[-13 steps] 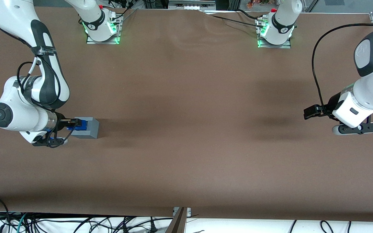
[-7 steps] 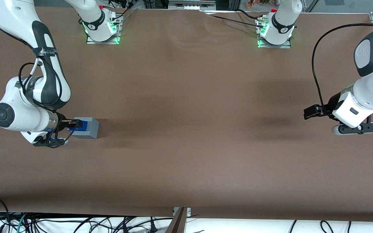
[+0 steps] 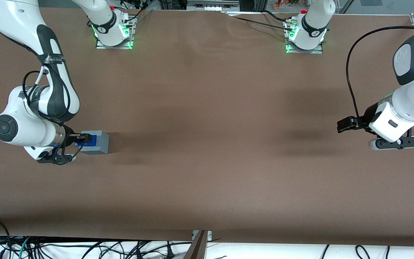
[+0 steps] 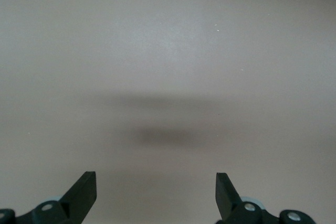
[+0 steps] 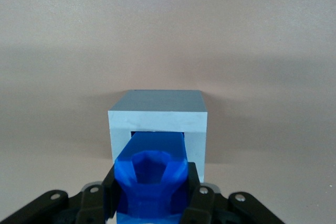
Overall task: Insert blue part into gray base with right arm
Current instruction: 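Lower the blue block into the gray base's opening, then open the right gripper and withdraw it from the blue block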
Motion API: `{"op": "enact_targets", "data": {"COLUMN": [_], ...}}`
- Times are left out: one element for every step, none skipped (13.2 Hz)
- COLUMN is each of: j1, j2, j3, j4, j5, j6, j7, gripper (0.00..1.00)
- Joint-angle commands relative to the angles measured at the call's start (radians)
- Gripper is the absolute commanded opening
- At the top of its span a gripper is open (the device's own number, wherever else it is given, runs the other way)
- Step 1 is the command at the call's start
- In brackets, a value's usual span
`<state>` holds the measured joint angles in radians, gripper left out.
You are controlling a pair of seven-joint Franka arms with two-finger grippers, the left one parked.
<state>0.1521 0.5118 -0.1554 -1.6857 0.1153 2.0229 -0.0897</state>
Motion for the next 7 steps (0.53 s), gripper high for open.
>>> {"op": "enact_targets", "data": {"j1": [0.004, 0.004, 0.004, 0.006, 0.006, 0.006, 0.006], "j2": [0.016, 0.019, 0.019, 0.017, 0.017, 0.017, 0.016], "j3": [-0.004, -0.003, -0.003, -0.003, -0.003, -0.003, -0.003], "j4": [-0.012, -0.011, -0.011, -0.008, -0.006, -0.006, -0.005], "j5": [0.01, 0.01, 0.01, 0.01, 0.01, 0.01, 0.01], "j6": [0.049, 0.05, 0.05, 0.05, 0.05, 0.048, 0.046], "j7": [0.013, 0.031, 0.039, 0.045, 0.05, 0.05, 0.054], "gripper": [0.55, 0.94, 0.99, 0.99, 0.99, 0.99, 0.99]}}
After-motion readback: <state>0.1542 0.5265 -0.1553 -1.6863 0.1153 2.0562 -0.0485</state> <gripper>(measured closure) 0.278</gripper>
